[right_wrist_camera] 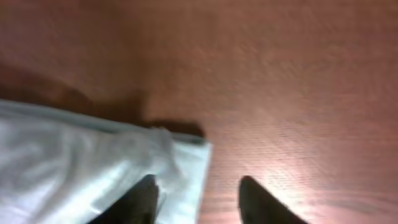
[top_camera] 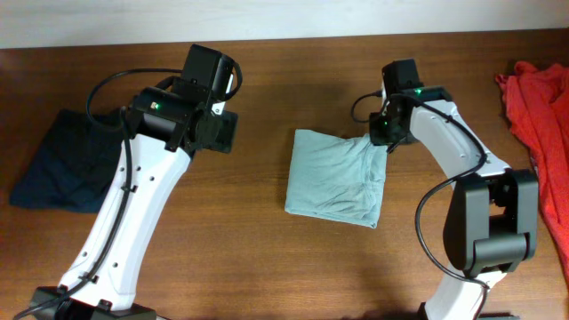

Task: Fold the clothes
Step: 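Pinch and tuck the bundle's right edge with the right gripper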

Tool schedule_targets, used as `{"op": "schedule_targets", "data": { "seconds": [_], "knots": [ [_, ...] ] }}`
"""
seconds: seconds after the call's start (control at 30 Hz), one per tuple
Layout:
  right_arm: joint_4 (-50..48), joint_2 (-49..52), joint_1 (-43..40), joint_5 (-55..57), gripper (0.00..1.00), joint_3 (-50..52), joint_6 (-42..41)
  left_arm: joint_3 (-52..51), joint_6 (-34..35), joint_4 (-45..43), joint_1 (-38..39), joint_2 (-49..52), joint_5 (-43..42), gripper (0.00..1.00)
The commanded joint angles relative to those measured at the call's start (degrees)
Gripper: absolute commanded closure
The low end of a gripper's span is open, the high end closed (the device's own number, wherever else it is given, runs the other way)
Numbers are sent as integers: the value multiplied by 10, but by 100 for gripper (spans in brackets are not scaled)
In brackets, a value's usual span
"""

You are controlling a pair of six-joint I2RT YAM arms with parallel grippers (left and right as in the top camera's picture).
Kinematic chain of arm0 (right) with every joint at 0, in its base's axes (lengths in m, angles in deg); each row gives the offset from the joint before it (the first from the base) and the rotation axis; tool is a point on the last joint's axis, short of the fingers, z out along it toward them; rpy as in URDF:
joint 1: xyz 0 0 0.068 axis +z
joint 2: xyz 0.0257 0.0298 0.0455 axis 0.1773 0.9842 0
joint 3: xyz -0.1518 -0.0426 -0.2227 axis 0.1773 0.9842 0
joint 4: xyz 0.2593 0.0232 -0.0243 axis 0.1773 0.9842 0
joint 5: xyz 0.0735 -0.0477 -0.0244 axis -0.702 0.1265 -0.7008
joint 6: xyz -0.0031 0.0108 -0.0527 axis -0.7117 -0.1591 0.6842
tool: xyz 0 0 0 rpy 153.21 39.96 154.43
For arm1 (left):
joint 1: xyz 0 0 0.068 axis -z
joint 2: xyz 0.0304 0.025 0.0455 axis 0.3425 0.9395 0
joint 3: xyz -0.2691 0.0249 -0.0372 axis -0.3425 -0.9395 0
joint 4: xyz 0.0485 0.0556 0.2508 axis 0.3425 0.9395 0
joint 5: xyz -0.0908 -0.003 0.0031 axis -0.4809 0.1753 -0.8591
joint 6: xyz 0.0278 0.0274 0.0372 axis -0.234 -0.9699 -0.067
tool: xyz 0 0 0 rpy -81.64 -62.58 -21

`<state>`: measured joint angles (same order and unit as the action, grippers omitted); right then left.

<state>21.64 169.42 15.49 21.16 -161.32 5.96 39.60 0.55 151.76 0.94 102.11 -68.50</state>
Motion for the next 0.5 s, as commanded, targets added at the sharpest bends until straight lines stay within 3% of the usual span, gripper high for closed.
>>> {"op": "schedule_targets", "data": {
  "seconds": [0.0,0.23,0.47],
  "knots": [
    [46,-20,-32,8,46,-13,-23,8,-5,0,-2,-10,4,36],
    [193,-20,-52,-240,39,-13,31,8,-5,-3,-2,-10,4,34],
    [252,-20,-4,-286,37,8,28,8,-5,-13,-2,-10,4,34]
  ]
}}
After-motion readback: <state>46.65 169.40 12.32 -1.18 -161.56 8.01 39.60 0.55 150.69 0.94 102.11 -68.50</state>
